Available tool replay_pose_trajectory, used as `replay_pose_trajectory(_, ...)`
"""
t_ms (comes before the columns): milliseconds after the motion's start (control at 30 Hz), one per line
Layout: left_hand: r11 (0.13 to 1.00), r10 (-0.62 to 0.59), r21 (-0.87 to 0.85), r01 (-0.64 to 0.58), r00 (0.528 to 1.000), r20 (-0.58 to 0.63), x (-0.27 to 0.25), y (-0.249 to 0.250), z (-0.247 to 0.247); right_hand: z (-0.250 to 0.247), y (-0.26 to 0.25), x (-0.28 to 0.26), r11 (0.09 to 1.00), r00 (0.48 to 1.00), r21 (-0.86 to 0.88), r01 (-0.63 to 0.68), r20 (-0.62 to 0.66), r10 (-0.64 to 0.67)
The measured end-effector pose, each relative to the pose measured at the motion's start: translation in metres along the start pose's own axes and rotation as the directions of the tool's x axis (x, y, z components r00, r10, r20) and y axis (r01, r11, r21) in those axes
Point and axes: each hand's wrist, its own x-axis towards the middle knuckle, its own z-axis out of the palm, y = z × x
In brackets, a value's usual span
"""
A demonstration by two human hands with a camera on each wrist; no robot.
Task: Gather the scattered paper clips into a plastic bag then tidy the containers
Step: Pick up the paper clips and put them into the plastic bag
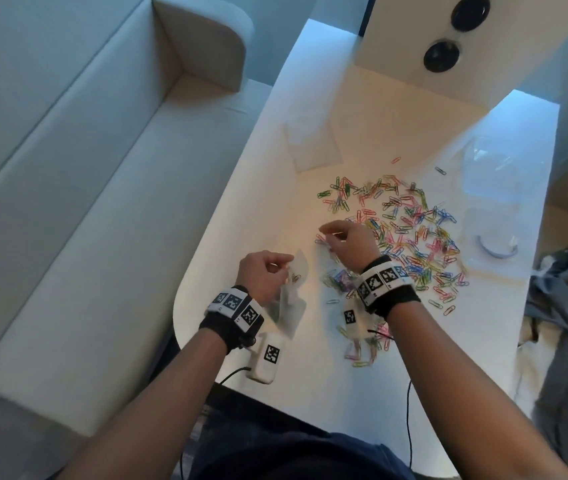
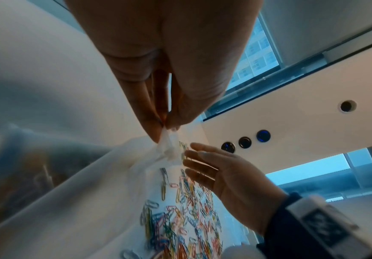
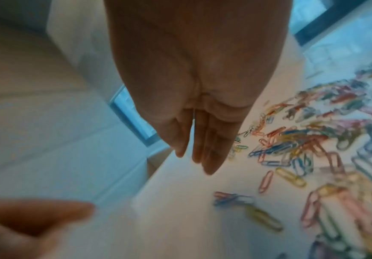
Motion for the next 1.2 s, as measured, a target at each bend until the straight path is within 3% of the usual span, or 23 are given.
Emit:
replay_pose_trajectory(100,0.999,-0.039,-0.024,0.038,0.999,-0.033,0.0,-0.008,-0.012,0.017,0.009,0.023,0.912,0.962,-0.375,0.164,0.264,-0.065)
replay_pose_trajectory(167,0.999,-0.052,-0.013,0.052,0.998,-0.045,0.0,-0.011,-0.016,0.029,0.015,0.019,0.782,0.906,-0.542,0.308,0.418,-0.067)
replay_pose_trajectory(267,0.999,-0.054,-0.007,0.054,0.998,-0.045,0.0,-0.012,-0.018,0.032,0.03,-0.008,0.623,0.885,-0.669,0.405,0.459,-0.083)
replay_pose_trajectory(400,0.998,-0.052,0.021,0.053,0.998,-0.016,-0.001,-0.012,-0.01,0.033,0.067,-0.05,0.534,0.858,-0.697,0.479,0.501,-0.116)
replay_pose_trajectory(600,0.997,-0.064,0.036,0.062,0.996,0.057,-0.007,-0.008,0.009,0.033,0.087,-0.085,0.607,0.881,-0.642,0.468,0.388,-0.269)
replay_pose_trajectory(733,0.997,-0.039,0.07,0.033,0.995,0.094,-0.014,-0.009,0.018,0.029,0.091,-0.085,0.675,0.908,-0.608,0.417,0.313,-0.279)
replay_pose_trajectory(800,0.995,-0.025,0.094,0.016,0.995,0.097,-0.016,-0.01,0.021,0.023,0.091,-0.082,0.818,0.961,-0.505,0.275,0.151,-0.23)
replay_pose_trajectory(867,0.994,-0.011,0.106,-0.001,0.994,0.108,-0.018,-0.009,0.024,0.016,0.089,-0.083,0.958,0.991,-0.287,0.027,-0.118,-0.064)
replay_pose_trajectory(933,0.993,-0.004,0.115,-0.011,0.992,0.128,-0.02,-0.008,0.027,0.009,0.086,-0.086,0.974,0.932,0.039,-0.221,-0.287,0.223)
replay_pose_trajectory(1000,0.993,0.004,0.12,-0.021,0.99,0.142,-0.021,-0.006,0.031,0.003,0.08,-0.092,0.863,0.873,0.402,-0.307,-0.242,0.423)
replay_pose_trajectory(1067,0.991,0.016,0.129,-0.035,0.989,0.149,-0.023,-0.005,0.036,0.002,0.065,-0.102,0.593,0.866,0.755,-0.278,-0.07,0.495)
replay_pose_trajectory(1133,0.989,0.044,0.133,-0.065,0.987,0.154,-0.024,-0.005,0.042,0.004,0.049,-0.11,0.343,0.876,0.904,-0.254,0.065,0.478)
replay_pose_trajectory(1200,0.988,0.068,0.128,-0.089,0.985,0.158,-0.026,-0.003,0.048,0.014,0.036,-0.118,0.3,0.887,0.913,-0.276,0.122,0.445)
